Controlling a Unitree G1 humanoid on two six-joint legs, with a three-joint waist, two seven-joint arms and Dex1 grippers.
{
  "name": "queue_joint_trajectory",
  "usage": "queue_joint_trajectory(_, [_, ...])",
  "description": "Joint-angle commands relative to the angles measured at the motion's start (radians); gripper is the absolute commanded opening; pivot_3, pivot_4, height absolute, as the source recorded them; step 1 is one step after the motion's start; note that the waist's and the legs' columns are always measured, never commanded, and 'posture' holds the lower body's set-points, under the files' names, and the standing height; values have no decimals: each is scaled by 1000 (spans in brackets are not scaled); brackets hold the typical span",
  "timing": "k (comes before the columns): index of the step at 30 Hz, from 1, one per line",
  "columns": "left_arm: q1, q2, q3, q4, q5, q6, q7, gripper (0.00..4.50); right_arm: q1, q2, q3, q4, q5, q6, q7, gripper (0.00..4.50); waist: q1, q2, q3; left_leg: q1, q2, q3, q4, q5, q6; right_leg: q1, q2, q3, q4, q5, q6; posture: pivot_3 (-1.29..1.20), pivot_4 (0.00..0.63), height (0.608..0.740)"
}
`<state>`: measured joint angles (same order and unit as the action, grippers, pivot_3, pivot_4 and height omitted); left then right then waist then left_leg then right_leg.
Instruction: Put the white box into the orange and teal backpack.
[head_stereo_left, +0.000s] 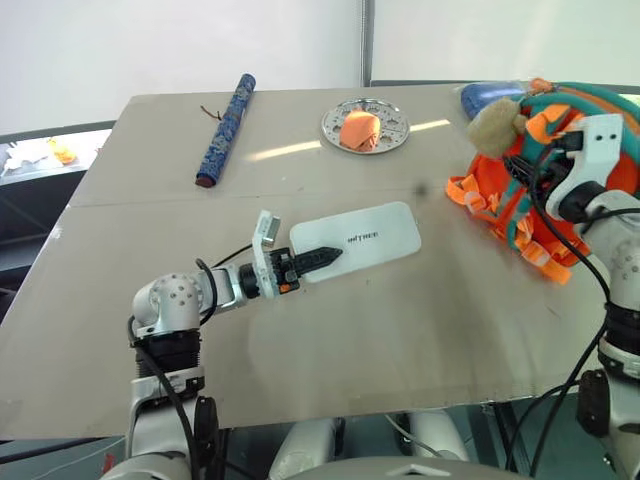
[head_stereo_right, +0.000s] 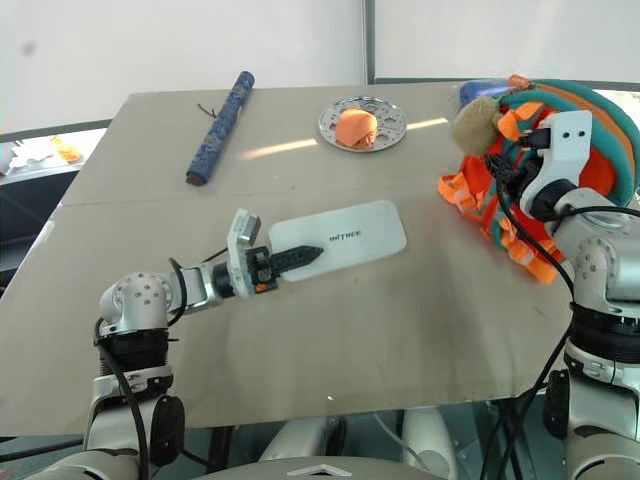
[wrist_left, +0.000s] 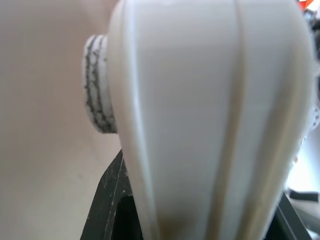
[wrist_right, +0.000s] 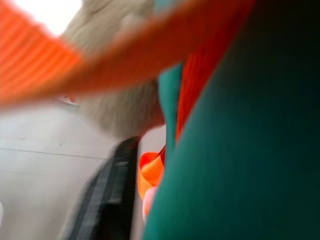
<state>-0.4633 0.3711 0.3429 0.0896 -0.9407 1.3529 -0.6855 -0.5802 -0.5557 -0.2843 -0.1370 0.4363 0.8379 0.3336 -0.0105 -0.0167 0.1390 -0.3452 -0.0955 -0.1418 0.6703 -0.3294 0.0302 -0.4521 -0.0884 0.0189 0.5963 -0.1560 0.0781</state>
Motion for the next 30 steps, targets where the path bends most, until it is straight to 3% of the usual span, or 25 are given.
queue_joint_trajectory(1, [-8, -41, 66, -82, -65, -37, 56, 1095, 9, -39, 18, 1, -13, -80, 75, 317, -1, 0, 0, -1, 0, -1, 0, 0, 0, 0, 0, 0, -1, 0, 0, 0, 150, 731])
queue_joint_trajectory(2, [-10, -53, 80, -91, -75, -45, 72, 1095, 20, -51, 28, -6, -10, -95, 107, 31, 0, 0, 0, -1, -1, -1, 0, 0, 0, 0, -1, 0, -1, 0, 0, 0, 150, 731])
queue_joint_trajectory(6, [-35, -86, 133, -95, -94, -112, 124, 1095, 75, -86, 39, -94, 76, -189, 312, 31, -1, 0, 0, -1, -1, -2, 0, 0, 0, 1, -1, -2, -2, 0, 0, 0, 150, 731])
queue_joint_trajectory(9, [-104, -92, 195, -22, -105, -177, 182, 1095, 5, -90, 31, -140, 202, -176, 432, 31, -7, 2, 1, 0, 0, -1, 0, 0, 0, 1, 0, -2, -1, 1, -1, 0, 150, 731])
queue_joint_trajectory(12, [-143, -88, 199, 0, -105, -206, 196, 1095, -46, -82, 60, -161, 262, -158, 492, 31, -7, 3, 2, 0, 1, -1, 2, 0, 0, 1, 1, -1, -1, 2, -2, 0, 150, 731])
queue_joint_trajectory(16, [-178, -55, 214, 13, -132, -211, 190, 1095, 16, -134, 76, -273, 365, -78, 564, 31, 0, 3, 2, -2, 1, -4, 0, 0, 0, 1, 1, -5, -5, 2, -2, 0, 150, 731])
queue_joint_trajectory(21, [-156, 12, 148, -47, -81, -317, 54, 1095, 204, -299, 54, -391, 392, -5, 625, 31, 1, 3, 2, -4, -1, -3, 1, 0, 0, 1, -3, -11, -6, 2, -2, 0, 150, 731])
queue_joint_trajectory(24, [-133, 112, 24, -96, 1, -398, -125, 1095, 303, -383, -28, -372, 336, -31, 613, 31, 8, 2, 2, -4, -3, -3, 2, 0, 0, 1, -5, -12, -5, 2, -2, 0, 150, 731])
queue_joint_trajectory(30, [-138, 236, -190, -137, 166, -642, -445, 1095, 378, -440, -107, -356, 300, -48, 584, 31, 20, 2, 2, 1, -1, -1, 3, 0, 0, 4, -3, -11, -2, 3, -4, 0, 150, 731])
